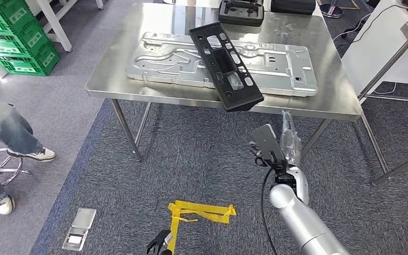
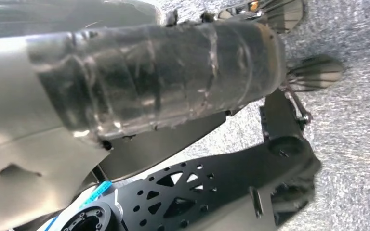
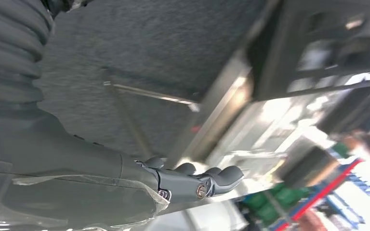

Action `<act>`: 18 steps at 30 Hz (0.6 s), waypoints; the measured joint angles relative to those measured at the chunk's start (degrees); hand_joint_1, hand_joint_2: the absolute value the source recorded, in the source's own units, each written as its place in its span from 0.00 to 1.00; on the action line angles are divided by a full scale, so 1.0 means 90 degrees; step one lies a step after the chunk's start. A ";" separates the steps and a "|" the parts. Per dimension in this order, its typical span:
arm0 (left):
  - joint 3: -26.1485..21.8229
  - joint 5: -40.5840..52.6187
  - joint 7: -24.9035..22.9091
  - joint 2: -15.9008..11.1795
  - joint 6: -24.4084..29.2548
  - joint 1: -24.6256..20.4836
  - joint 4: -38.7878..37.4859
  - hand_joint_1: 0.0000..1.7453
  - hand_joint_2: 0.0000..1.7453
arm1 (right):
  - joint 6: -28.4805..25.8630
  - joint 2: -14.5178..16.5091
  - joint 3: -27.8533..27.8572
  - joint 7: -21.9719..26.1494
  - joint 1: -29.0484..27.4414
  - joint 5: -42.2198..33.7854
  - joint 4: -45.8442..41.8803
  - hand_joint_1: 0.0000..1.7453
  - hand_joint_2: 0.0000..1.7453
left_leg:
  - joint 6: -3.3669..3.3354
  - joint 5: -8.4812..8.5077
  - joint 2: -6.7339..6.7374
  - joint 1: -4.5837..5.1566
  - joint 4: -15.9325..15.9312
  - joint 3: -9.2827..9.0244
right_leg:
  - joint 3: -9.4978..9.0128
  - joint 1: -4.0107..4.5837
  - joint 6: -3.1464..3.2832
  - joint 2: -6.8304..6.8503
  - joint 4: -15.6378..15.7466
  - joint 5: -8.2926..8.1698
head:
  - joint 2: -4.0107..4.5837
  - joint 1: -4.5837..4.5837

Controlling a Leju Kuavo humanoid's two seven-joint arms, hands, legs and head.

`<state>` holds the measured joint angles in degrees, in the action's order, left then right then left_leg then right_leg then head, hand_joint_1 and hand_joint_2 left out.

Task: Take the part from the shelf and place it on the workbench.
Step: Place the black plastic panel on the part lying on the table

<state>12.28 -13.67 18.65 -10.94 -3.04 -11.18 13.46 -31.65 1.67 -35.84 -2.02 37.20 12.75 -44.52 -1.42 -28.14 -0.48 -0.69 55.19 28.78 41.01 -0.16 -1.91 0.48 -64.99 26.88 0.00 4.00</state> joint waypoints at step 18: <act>-0.0135 -0.0310 0.0107 -0.0181 0.0107 0.0010 -0.0002 0.00 0.00 | 0.0353 -0.1917 0.1749 0.1029 -0.1940 -0.1514 0.0985 0.00 0.00 | 0.0241 -0.0790 -0.0049 0.0111 0.1812 0.0826 | -0.1113 0.0006 0.0369 0.0137 0.1341 -0.0319 | 0.0000 0.0018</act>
<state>11.06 -16.46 19.62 -12.57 -2.08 -11.08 13.44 -28.48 -15.59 -20.10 7.24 19.74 -0.87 -35.65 0.74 -35.25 -0.92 0.31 71.50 36.21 30.98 -0.11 1.41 1.71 -52.92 24.01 0.00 4.16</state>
